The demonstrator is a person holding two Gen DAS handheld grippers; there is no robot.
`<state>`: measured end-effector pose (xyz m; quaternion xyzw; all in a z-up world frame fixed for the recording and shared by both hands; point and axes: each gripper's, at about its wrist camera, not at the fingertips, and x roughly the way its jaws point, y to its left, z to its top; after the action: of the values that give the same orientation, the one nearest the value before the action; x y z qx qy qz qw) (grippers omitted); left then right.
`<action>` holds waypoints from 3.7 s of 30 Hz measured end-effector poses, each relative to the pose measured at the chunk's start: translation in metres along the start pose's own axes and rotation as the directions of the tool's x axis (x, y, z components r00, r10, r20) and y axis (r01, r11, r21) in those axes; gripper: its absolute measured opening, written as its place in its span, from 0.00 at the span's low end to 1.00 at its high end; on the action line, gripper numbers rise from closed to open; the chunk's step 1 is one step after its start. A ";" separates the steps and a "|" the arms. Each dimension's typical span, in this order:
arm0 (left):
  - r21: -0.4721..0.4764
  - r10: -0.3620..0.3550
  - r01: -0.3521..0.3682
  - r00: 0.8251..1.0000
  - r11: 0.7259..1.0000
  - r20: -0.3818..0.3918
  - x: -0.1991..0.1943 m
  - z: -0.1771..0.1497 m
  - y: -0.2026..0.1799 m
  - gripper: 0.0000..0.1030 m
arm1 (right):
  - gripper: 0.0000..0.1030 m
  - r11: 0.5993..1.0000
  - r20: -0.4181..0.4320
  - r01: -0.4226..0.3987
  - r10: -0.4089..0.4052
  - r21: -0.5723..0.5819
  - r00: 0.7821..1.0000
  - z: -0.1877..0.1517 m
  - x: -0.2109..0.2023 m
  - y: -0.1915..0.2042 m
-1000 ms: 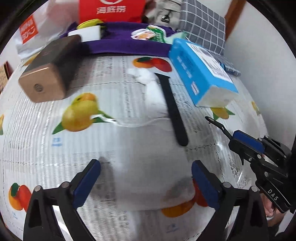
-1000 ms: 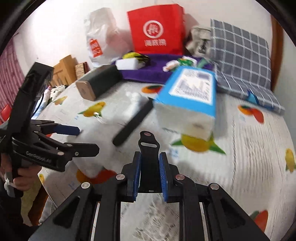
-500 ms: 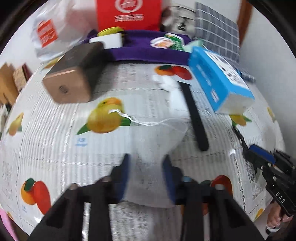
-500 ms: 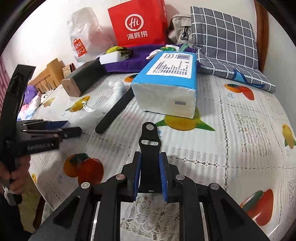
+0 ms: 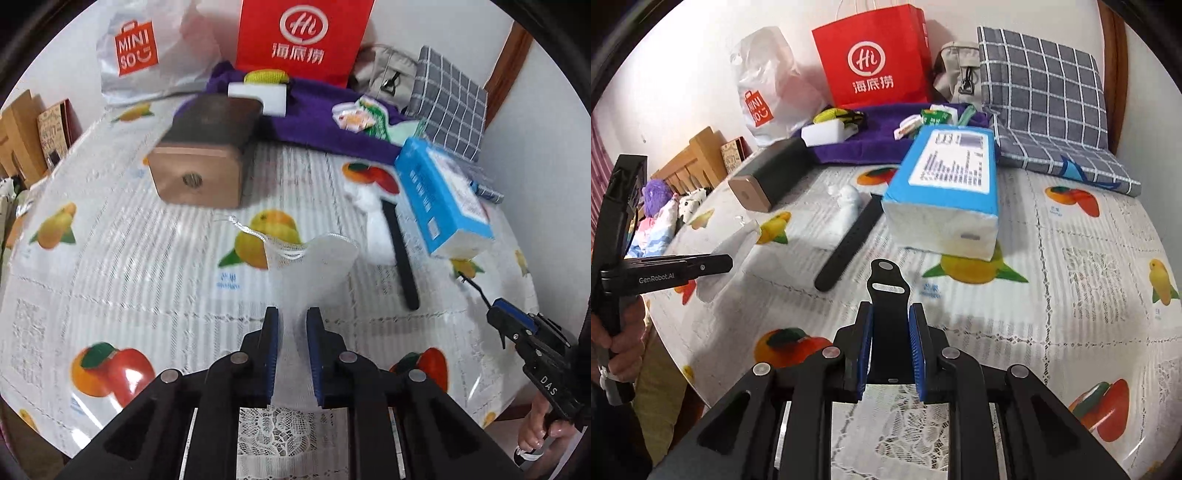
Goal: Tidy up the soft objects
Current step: 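Grasp the white mesh bag with the left tool, then carry the mesh bag with the left tool while the right carries the strap toward the towel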
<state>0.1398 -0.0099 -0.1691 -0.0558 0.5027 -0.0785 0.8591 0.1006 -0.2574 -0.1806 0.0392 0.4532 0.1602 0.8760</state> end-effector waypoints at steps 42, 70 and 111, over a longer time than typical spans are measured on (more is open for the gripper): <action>-0.043 0.099 -0.091 0.962 0.995 0.254 -0.064 0.131 0.029 0.14 | 0.19 1.000 0.225 0.027 -0.024 -0.011 0.974 0.165 -0.035 -0.014; -0.048 0.056 -0.048 0.983 0.998 0.174 -0.001 0.175 0.040 0.14 | 0.42 0.980 -0.035 0.037 -0.045 -0.198 0.998 0.151 0.087 -0.013; -0.017 -0.002 0.005 0.989 1.000 0.147 0.037 0.241 0.019 0.14 | 0.23 0.993 0.150 -0.071 0.085 -0.097 0.985 0.268 0.084 -0.030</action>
<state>0.3692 0.0053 -0.0869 -0.0696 0.4387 -0.0714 0.8931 0.3692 -0.2384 -0.0949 0.0290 0.3743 0.2116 0.9024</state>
